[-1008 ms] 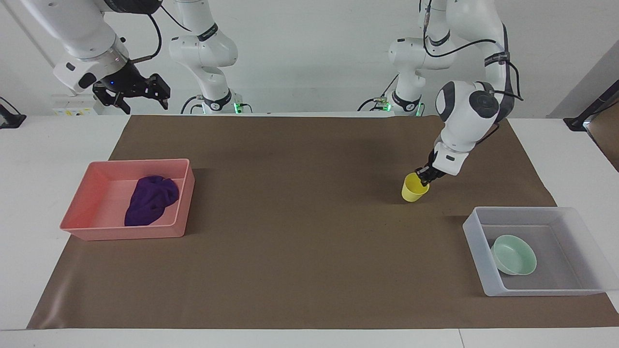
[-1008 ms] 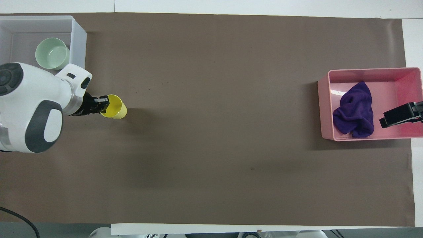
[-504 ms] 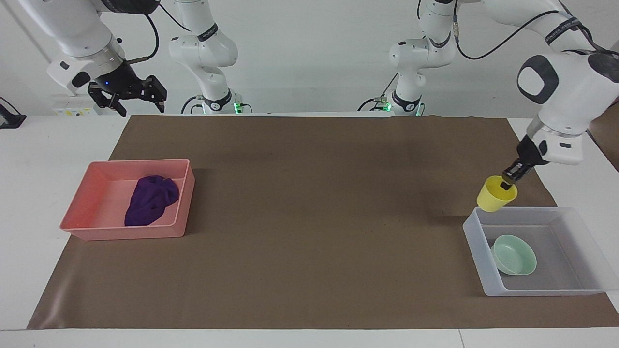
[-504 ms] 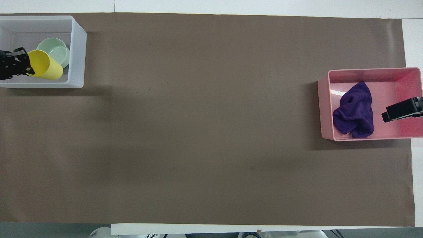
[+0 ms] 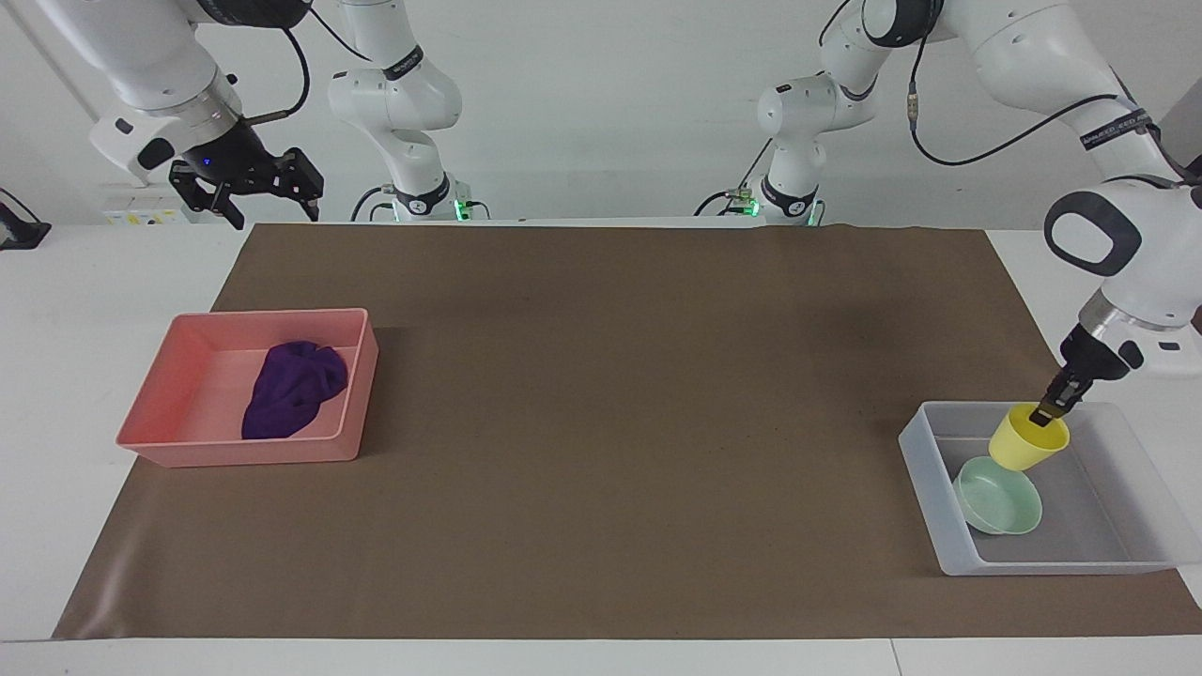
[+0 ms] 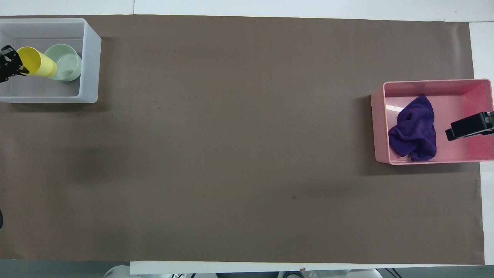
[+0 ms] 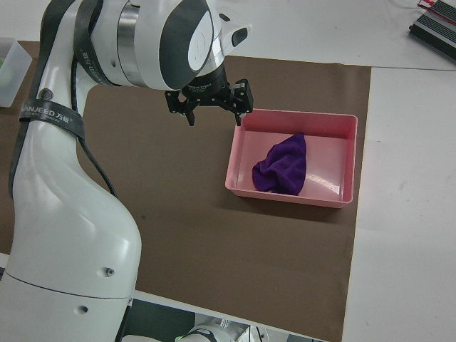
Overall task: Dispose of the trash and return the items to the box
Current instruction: 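Carry the yellow cup into the white bin beside the bowl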
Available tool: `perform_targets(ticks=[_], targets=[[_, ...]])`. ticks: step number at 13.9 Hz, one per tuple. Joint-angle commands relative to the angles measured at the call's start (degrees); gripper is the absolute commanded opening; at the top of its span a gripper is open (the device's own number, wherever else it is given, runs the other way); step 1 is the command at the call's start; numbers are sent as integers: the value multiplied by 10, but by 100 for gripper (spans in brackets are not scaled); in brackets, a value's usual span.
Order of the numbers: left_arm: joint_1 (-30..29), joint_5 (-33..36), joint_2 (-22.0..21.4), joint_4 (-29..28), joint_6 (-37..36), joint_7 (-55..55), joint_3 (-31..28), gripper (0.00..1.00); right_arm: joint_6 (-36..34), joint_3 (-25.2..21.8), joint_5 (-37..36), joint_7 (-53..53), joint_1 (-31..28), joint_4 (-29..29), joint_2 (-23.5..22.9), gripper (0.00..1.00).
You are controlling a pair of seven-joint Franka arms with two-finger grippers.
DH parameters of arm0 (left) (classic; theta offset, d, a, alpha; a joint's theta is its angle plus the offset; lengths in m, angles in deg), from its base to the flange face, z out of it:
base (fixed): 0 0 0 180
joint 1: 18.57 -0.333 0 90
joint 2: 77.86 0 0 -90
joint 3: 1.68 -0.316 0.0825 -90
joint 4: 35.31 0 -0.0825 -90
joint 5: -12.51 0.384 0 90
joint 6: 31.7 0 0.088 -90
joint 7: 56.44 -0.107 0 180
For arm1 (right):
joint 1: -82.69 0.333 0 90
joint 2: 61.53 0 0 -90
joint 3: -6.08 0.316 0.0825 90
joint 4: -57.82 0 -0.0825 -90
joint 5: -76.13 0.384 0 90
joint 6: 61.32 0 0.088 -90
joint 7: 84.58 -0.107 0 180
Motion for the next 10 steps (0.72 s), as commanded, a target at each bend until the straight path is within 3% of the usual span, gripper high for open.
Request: perform_targets(ticks=[1, 3, 4, 6, 8, 10], targets=[[0, -7, 27, 27, 26, 9, 1, 0, 11, 1, 1, -2, -1, -12, 8, 99], [7, -6, 45, 28, 51, 15, 1, 0, 12, 2, 1, -3, -1, -12, 7, 100], [7, -2, 47, 26, 67, 15, 1, 7, 12, 2, 1, -4, -1, -12, 7, 99], [8, -3, 46, 21, 69, 14, 1, 40, 11, 2, 0, -5, -1, -12, 7, 100], [8, -2, 44, 22, 59, 14, 0, 58, 12, 2, 0, -6, -1, -13, 8, 100], [9, 1, 37, 29, 27, 15, 0, 86, 12, 2, -2, -6, -1, -13, 8, 100]])
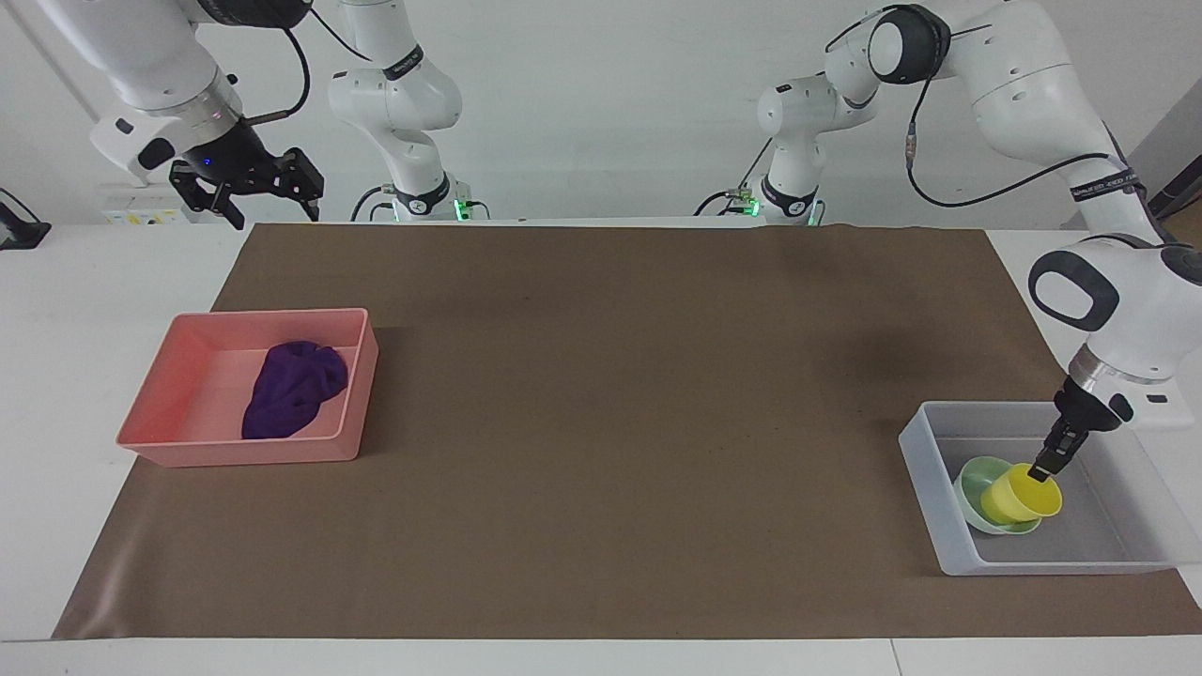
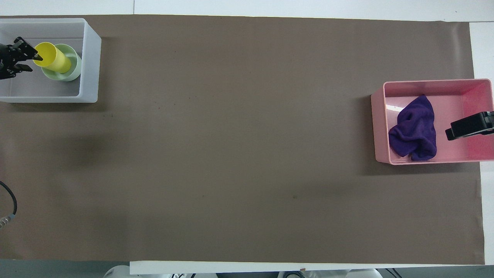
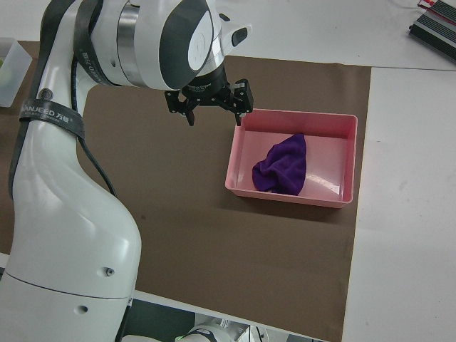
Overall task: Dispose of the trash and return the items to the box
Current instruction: 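Open the left gripper and withdraw it from the cup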
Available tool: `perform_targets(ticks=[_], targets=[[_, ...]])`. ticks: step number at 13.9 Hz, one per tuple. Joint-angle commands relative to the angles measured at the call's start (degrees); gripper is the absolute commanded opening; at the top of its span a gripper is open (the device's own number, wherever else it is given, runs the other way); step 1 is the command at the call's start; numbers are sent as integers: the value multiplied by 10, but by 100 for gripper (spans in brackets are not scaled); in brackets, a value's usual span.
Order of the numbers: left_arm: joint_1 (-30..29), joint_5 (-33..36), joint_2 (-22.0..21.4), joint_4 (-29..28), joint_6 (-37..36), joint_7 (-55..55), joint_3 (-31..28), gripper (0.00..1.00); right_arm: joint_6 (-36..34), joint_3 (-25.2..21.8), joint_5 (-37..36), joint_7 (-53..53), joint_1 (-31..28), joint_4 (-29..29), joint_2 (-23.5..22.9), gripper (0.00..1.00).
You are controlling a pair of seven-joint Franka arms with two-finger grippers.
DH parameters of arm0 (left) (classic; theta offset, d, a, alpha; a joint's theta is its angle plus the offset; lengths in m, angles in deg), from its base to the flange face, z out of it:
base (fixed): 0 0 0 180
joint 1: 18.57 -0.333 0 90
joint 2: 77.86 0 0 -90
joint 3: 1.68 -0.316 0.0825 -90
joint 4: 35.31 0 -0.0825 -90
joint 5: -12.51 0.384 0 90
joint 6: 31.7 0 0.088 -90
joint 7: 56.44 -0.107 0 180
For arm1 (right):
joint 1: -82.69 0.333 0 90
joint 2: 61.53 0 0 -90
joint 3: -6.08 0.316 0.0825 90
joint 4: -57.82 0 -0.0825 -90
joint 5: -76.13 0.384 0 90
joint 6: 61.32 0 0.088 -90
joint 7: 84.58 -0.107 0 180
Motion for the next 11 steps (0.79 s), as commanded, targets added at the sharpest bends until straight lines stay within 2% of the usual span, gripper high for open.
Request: perform_targets(ticks=[1, 2, 3, 6, 8, 11], targets=[[6, 14, -19, 20, -54, 5, -4, 95, 12, 2, -3, -5, -1, -13, 8, 100], [6, 34, -36, 21, -91, 1, -1, 100, 16, 2, -3, -7, 0, -14, 8, 100], [7, 54, -62, 21, -131, -2, 3, 100, 27, 2, -7, -10, -1, -22, 9, 100], [39, 56, -166, 0, -293, -85, 5, 100, 31, 2, -7, -10, -1, -27, 13, 100], [67, 58, -248, -45, -359, -93, 5, 100, 36, 2, -7, -10, -3, -27, 13, 100], [118, 89, -325, -71, -435, -107, 5, 100, 45, 2, -7, -11, -4, -27, 12, 100]])
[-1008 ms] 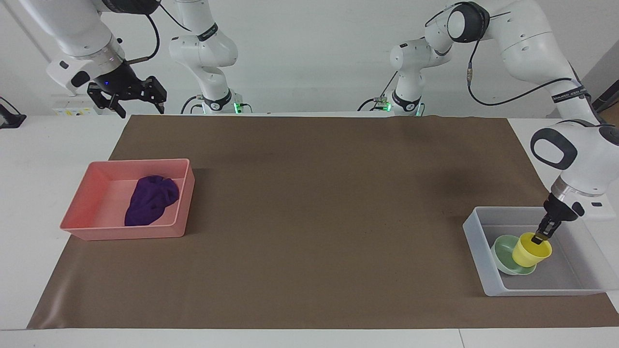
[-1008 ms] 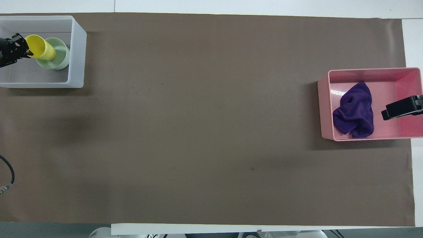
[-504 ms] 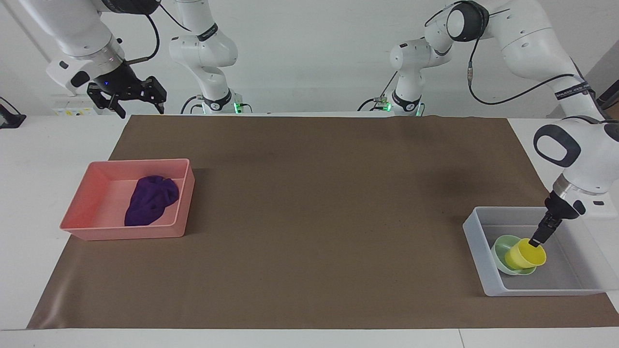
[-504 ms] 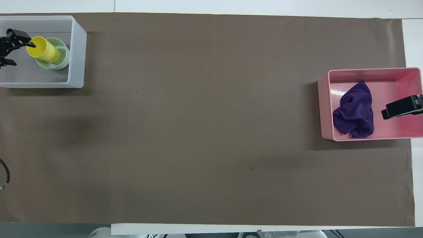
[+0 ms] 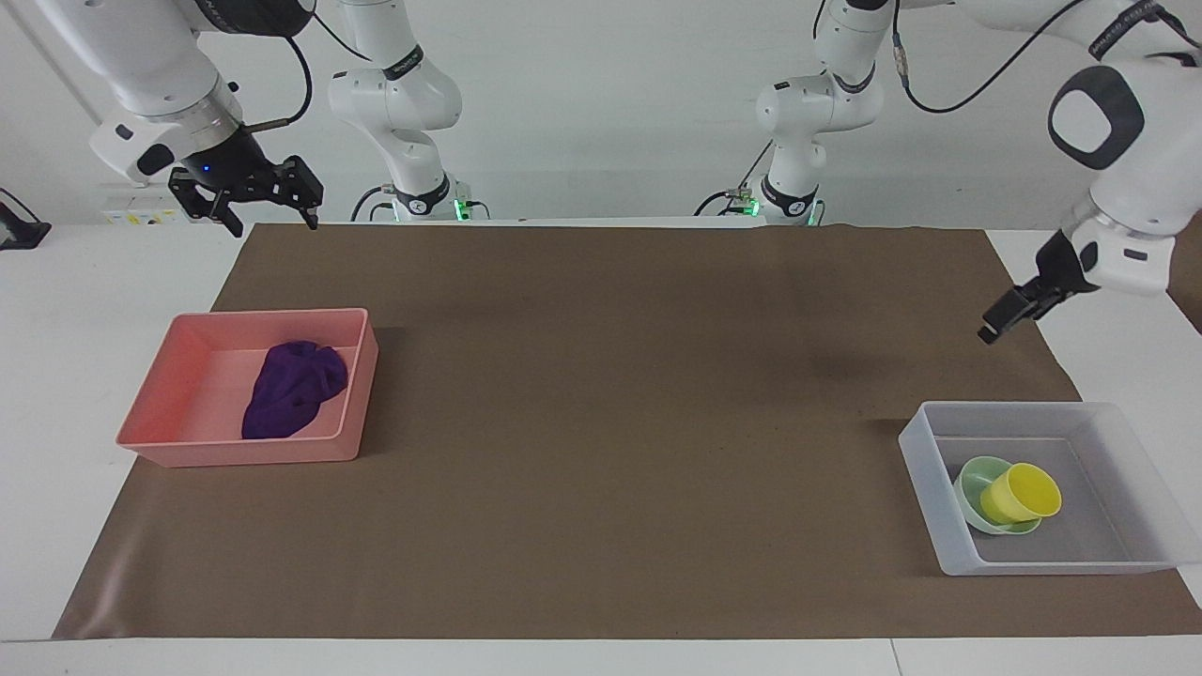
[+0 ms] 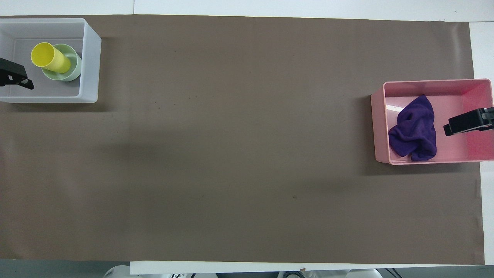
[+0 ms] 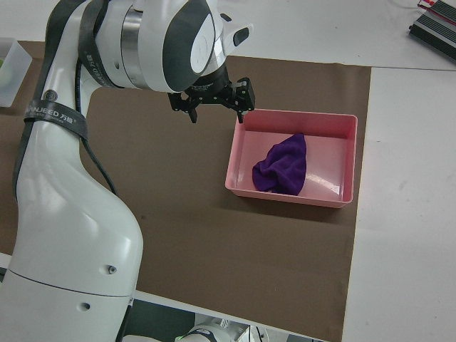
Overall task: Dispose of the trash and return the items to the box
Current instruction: 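Open the left gripper and withdraw it from the cup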
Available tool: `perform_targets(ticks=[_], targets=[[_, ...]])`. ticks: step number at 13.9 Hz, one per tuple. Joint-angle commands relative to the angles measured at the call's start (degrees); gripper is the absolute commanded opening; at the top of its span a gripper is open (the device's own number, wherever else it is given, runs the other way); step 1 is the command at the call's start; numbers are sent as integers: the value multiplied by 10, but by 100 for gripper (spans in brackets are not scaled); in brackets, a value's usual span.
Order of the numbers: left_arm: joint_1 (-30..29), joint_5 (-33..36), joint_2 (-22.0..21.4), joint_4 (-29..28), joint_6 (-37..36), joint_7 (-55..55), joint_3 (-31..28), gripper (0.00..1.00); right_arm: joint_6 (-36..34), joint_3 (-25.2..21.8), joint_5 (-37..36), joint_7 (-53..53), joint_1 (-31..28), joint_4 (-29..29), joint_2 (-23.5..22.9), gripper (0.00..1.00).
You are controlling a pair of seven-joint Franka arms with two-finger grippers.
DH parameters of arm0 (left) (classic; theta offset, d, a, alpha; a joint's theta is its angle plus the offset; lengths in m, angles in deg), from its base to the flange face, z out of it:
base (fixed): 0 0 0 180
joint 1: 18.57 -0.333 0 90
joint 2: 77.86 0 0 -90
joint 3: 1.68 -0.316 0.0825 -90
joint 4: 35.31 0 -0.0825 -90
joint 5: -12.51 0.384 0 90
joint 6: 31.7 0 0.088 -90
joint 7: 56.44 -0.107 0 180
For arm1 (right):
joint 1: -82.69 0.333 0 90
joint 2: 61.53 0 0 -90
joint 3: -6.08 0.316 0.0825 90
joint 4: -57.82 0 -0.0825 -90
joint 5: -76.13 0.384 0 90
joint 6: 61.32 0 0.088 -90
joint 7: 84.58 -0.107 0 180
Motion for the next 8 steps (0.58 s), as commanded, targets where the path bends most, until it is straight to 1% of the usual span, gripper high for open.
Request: perform_targets(ticks=[1, 2, 3, 4, 7, 8], targets=[[45, 34, -73, -49, -42, -38, -6, 100, 13, 2, -5, -9, -4, -15, 12, 100], [51, 46, -85, -50, -44, -88, -6, 100, 13, 2, -5, -10, -4, -15, 12, 100], [50, 46, -86, -43, -37, -137, -6, 100, 14, 2, -6, -10, -3, -16, 12, 100], [46, 44, -81, -29, -32, -160, -7, 100, 16, 2, -5, -10, -4, -16, 12, 100], [43, 39, -78, -25, -21, -166, -10, 100, 16, 3, -5, -10, -4, -16, 12, 99], [43, 28, -74, -23, -24, -165, -15, 100, 15, 3, -5, -10, -4, -17, 12, 100]])
